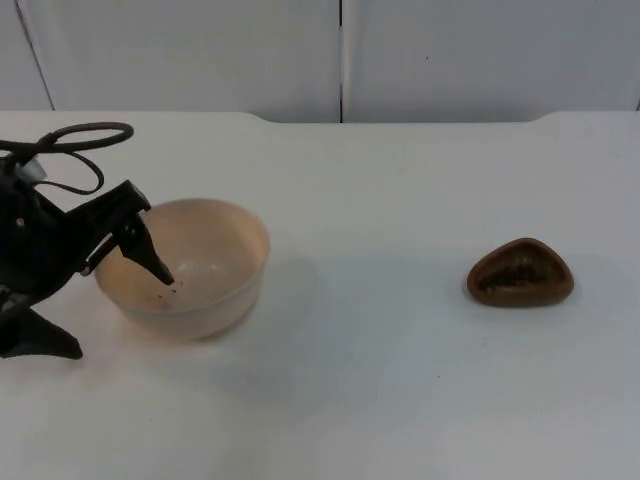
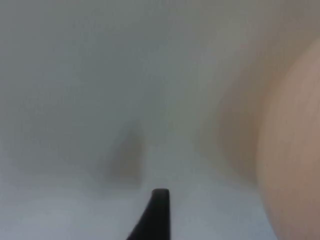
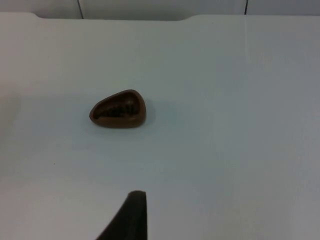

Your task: Pick up the bowl with the left hand and pour the coffee beans from the cup into the bowl with the right hand.

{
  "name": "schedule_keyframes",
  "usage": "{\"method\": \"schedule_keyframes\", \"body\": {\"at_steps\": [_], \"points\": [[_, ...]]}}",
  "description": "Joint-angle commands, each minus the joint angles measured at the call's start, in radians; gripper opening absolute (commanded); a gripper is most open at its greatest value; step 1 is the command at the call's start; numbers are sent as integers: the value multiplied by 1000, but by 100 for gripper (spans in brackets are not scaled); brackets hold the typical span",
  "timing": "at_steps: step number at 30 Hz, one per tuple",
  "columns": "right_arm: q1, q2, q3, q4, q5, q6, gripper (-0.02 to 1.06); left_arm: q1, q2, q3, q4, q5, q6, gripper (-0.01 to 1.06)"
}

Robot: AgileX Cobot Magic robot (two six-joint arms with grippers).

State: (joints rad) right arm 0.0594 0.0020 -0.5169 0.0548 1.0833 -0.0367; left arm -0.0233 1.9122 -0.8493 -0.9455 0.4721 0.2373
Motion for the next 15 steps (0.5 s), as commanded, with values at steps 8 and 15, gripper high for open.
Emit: {"method": "schedule_keyframes", "body": {"at_steps": [8, 15], "points": [[-7, -2, 2, -8, -4, -4, 105, -5, 4, -7, -61, -37, 23, 54], [-7, -2, 2, -12, -4, -4, 105, -5, 4, -7, -63, -41, 23, 26]]}}
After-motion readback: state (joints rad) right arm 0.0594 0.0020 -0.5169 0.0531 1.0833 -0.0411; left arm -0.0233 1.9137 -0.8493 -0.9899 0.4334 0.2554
